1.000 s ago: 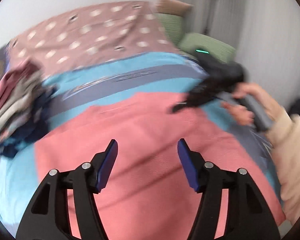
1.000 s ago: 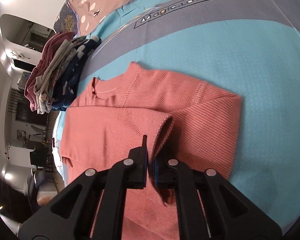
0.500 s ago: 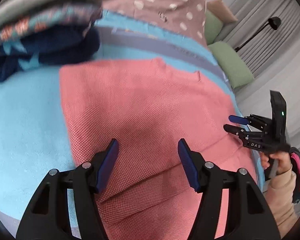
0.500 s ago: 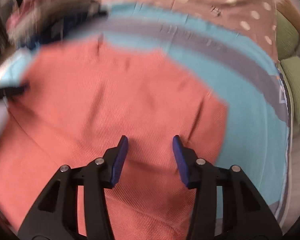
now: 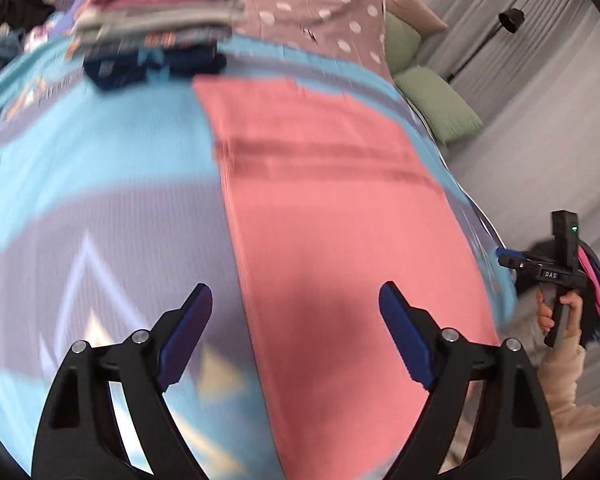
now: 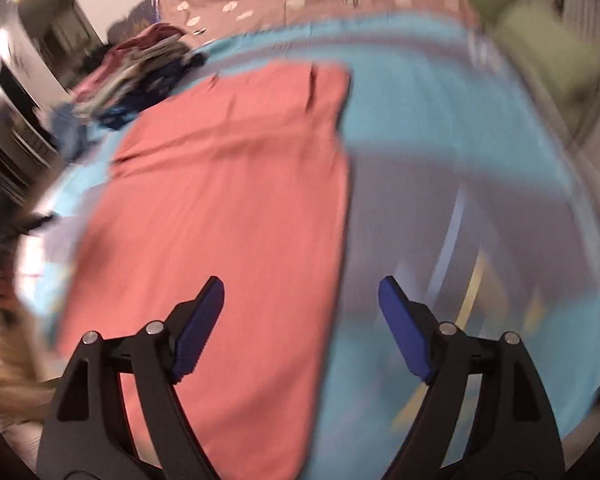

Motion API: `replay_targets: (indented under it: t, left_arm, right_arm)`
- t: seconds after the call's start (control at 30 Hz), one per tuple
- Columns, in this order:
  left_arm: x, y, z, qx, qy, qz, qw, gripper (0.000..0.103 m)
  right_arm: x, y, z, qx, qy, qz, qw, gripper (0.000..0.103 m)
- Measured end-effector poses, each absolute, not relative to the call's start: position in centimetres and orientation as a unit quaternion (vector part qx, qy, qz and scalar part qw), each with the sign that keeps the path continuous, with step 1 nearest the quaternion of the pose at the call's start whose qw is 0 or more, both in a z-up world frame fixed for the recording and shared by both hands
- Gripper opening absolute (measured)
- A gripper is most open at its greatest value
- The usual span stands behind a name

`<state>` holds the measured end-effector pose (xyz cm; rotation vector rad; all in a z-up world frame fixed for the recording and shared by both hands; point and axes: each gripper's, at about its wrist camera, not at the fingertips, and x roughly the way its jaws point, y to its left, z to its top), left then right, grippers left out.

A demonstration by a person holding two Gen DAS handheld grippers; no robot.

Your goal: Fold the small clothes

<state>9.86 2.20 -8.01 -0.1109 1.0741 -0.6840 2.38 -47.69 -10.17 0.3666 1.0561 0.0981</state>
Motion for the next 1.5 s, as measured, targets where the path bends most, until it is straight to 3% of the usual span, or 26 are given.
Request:
replay_targets:
  t: [0.3, 0.37, 0.47, 0.53, 0.63, 0.93, 1.0, 1.07, 1.17, 1.23, 1.5]
  left_arm:
    - [2.5, 6.0, -12.9, -0.135, 0.546, -0.323, 0.761, 0.086]
    - [1.8, 6.5, -13.6, -0.162, 0.55, -0.332, 0.749, 0.086]
    - [1.2, 7.0, -14.6, -0.187, 0.556, -0.337, 0.737, 0.086]
    - [1.0, 7.3, -14.9, -0.202, 0.556, -0.342, 0.731, 0.087]
    - [0.8, 7.7, -15.3, -0.23, 0.556, -0.351, 0.718, 0.09]
    - [0.7, 8.1, -18.3, -0.354, 0.579, -0.414, 0.607, 0.089]
    - [0.9, 8.0, -18.6, -0.365, 0.574, -0.408, 0.609, 0.08]
    - [1.1, 8.0, -18.7, -0.37, 0.568, -0.4, 0.616, 0.05]
    - [1.1, 7.2, -19.4, -0.369, 0.579, -0.388, 0.615, 0.018]
    - [1.1, 7.0, -19.8, -0.368, 0.584, -0.381, 0.615, 0.005]
    - [1.3, 8.2, -17.2, -0.416, 0.526, -0.399, 0.626, 0.004]
  right_arm:
    - [-5.9, -46.1, -16.1, 0.318, 0.5, 0.114, 0.798, 0.081]
    - [-6.0, -45.5, -16.6, 0.341, 0.5, 0.146, 0.783, 0.077]
    - [-5.7, -44.0, -16.8, 0.282, 0.52, 0.11, 0.799, 0.057]
    - [-5.6, -43.8, -16.6, 0.264, 0.521, 0.087, 0.807, 0.033]
    - [-5.4, -44.3, -16.8, 0.266, 0.521, 0.072, 0.808, 0.011]
    - [-5.5, -44.6, -17.2, 0.28, 0.513, 0.079, 0.807, 0.008]
    - [-6.3, -45.2, -17.2, 0.283, 0.512, 0.08, 0.807, 0.008]
    - [-6.4, -45.2, -17.2, 0.287, 0.508, 0.083, 0.808, 0.008]
    - [-7.3, -46.1, -17.2, 0.299, 0.499, 0.089, 0.809, 0.007]
    - [-7.5, -46.4, -17.3, 0.306, 0.493, 0.092, 0.809, 0.007]
    - [-8.0, -48.0, -15.2, 0.348, 0.441, 0.13, 0.817, 0.006]
